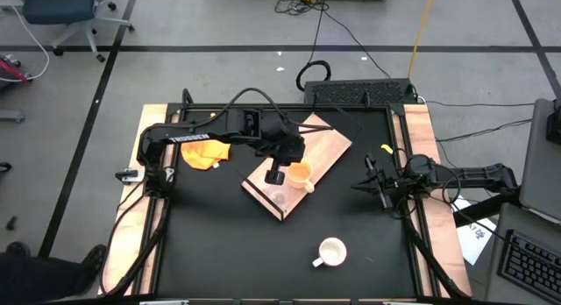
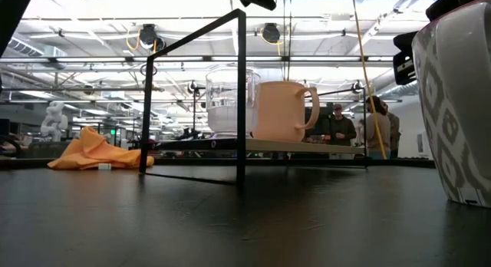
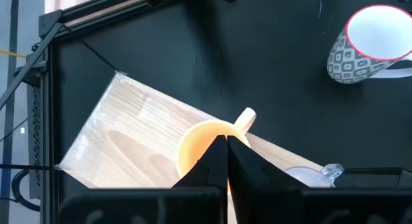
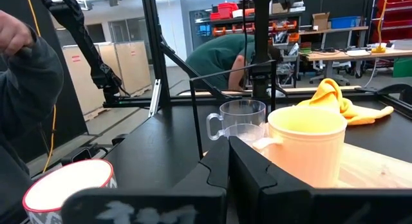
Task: Stack small to large cups/mugs on shelf
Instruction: Put the gray mug on the shelf
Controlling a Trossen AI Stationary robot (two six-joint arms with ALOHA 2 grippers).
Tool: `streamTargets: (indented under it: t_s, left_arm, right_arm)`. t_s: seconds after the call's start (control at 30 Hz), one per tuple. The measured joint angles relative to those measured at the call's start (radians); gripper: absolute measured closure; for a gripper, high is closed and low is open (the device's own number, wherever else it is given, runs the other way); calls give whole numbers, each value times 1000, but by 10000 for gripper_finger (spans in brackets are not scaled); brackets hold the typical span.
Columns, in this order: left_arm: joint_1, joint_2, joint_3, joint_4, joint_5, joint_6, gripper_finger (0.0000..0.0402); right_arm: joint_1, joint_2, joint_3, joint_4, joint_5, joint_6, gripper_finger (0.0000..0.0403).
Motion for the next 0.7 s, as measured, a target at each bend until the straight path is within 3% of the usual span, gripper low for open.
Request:
streamTargets:
  t_s: [0.7]
  left_arm:
    - [-1, 0, 0, 1, -9, -12, 400]
  right_arm:
    - [0, 0, 0, 0, 0, 7, 403]
